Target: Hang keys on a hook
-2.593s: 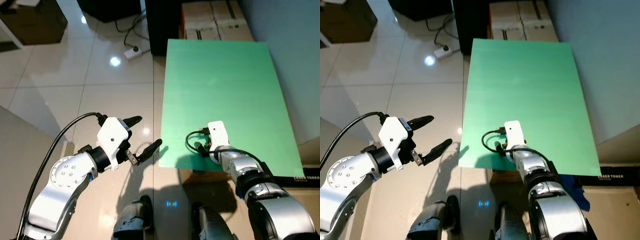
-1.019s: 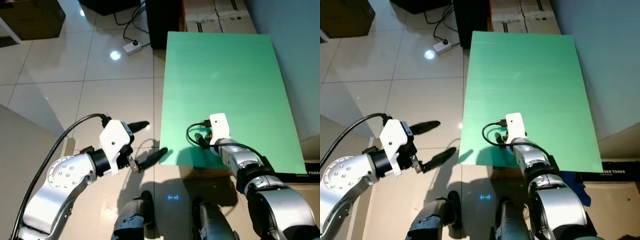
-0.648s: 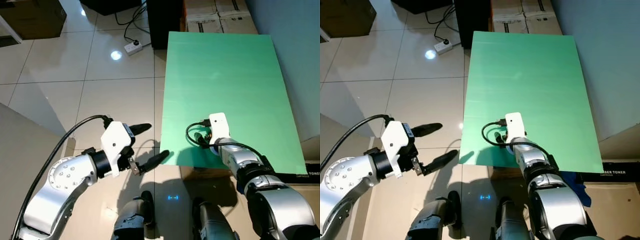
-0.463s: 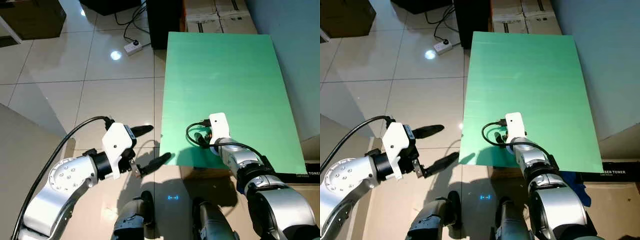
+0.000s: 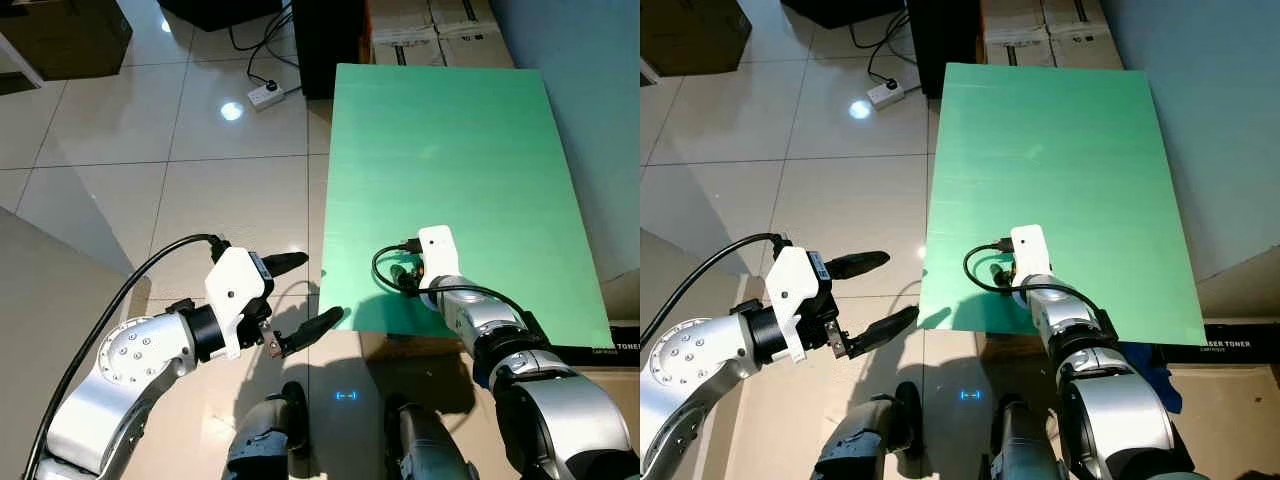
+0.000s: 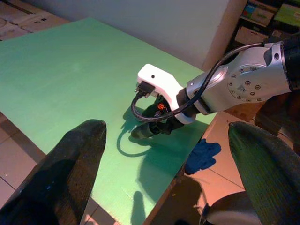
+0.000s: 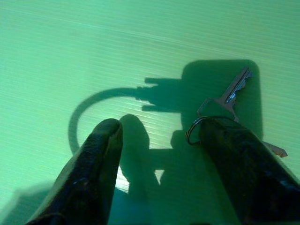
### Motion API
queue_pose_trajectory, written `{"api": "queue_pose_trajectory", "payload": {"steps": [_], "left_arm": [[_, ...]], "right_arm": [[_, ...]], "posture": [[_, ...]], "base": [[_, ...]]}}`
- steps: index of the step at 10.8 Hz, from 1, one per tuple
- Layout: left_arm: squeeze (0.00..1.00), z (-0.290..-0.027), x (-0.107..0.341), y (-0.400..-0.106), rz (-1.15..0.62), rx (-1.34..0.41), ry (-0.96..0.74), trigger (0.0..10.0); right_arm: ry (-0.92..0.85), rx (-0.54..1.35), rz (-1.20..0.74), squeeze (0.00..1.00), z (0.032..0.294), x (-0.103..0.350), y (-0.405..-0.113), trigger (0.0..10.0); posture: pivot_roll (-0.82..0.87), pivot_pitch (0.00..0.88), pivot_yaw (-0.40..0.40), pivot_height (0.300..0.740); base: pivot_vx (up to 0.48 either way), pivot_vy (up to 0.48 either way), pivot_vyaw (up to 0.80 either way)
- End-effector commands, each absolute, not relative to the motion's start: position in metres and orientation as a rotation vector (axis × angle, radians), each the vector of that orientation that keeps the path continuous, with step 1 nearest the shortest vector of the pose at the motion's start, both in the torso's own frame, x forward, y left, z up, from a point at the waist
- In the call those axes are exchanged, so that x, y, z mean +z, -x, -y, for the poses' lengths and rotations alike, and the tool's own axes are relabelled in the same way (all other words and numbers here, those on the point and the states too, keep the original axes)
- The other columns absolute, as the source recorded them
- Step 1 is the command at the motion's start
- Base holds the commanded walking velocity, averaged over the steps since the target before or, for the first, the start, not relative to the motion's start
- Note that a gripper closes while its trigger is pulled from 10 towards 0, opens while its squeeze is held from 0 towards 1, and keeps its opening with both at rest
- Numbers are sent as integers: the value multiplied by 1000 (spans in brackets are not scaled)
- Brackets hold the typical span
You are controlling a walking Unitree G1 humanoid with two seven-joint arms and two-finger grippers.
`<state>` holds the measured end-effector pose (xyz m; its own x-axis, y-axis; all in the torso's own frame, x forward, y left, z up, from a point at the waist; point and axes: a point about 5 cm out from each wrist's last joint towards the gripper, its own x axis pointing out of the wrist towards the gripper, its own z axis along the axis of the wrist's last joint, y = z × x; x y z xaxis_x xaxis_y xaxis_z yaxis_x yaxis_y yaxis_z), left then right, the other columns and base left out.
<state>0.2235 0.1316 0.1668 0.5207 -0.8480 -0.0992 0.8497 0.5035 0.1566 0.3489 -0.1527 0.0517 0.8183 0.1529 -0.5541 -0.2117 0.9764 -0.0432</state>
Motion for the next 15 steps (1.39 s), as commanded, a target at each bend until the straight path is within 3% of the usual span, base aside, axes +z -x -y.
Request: {"api": "queue_pose_trajectory", "payload": {"steps": [1,15], "left_arm": [[0,-131,166,-220,-21,-1043,-197,10000],[0,-129,165,-223,-15,-1034,-184,10000]], "right_arm": [[100,199,-598,0,152,48,-346,0],[93,189,-595,0,154,50,-348,0]], "posture": [[109,332,77,740],[101,317,73,740]], "base": [[0,0,0],[0,0,0]]}}
